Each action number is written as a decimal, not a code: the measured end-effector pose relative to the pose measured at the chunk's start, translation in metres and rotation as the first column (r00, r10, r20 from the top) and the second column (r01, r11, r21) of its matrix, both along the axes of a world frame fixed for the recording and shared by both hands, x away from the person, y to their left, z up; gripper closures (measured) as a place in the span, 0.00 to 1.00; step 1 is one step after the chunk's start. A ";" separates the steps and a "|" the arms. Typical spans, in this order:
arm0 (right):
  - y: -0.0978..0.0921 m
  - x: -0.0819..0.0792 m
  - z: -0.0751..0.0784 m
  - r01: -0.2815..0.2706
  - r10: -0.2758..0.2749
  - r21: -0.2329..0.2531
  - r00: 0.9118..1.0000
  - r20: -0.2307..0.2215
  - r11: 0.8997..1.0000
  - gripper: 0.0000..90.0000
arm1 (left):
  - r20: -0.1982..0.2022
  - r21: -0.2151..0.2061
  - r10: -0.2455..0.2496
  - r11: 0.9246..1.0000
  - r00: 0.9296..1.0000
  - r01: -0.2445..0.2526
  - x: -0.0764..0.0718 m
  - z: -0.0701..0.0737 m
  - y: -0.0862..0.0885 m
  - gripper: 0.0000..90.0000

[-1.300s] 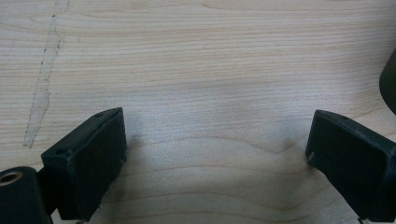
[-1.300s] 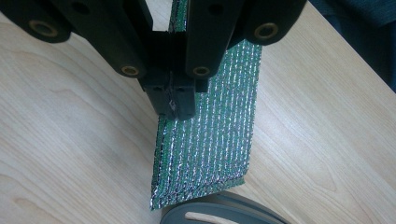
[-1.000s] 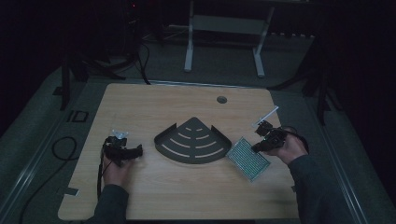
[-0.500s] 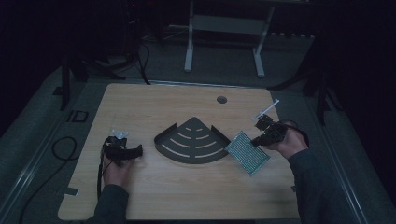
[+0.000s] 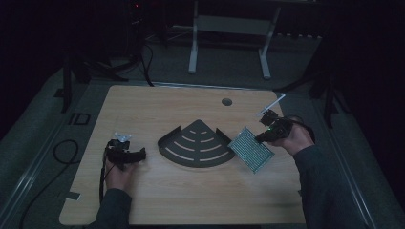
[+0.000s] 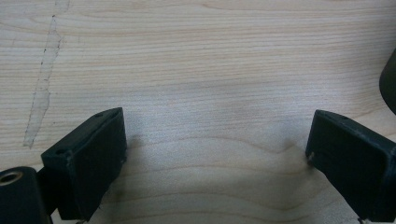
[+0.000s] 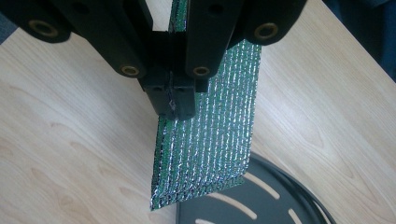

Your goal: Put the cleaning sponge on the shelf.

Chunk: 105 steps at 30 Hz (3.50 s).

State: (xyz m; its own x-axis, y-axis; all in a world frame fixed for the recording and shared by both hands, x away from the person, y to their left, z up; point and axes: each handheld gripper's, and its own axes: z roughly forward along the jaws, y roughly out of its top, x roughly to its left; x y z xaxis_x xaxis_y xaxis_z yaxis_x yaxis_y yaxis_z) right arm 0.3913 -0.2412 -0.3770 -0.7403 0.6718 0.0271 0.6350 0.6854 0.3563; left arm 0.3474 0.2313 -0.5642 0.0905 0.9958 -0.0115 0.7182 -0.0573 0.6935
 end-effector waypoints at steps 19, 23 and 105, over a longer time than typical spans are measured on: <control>0.009 0.014 0.011 0.004 -0.004 0.007 1.000 0.015 1.000 1.00 | 0.000 0.000 0.000 1.000 1.000 0.000 0.000 0.000 0.000 0.06; 0.011 0.017 0.011 0.003 -0.003 0.008 1.000 0.015 1.000 1.00 | 0.001 0.000 0.000 1.000 1.000 0.000 0.000 0.000 0.000 0.06; 0.065 0.065 -0.001 0.016 -0.017 0.041 1.000 0.015 0.999 1.00 | 0.001 0.001 -0.001 1.000 1.000 0.001 0.000 0.000 0.000 0.06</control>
State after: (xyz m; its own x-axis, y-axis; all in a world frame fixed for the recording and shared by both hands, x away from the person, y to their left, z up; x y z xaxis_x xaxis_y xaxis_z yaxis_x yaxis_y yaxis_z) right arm 0.4563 -0.1760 -0.3782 -0.7294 0.6827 0.0430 0.6404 0.6595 0.3936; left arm 0.3476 0.2312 -0.5643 0.0911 0.9958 -0.0105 0.7173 -0.0583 0.6943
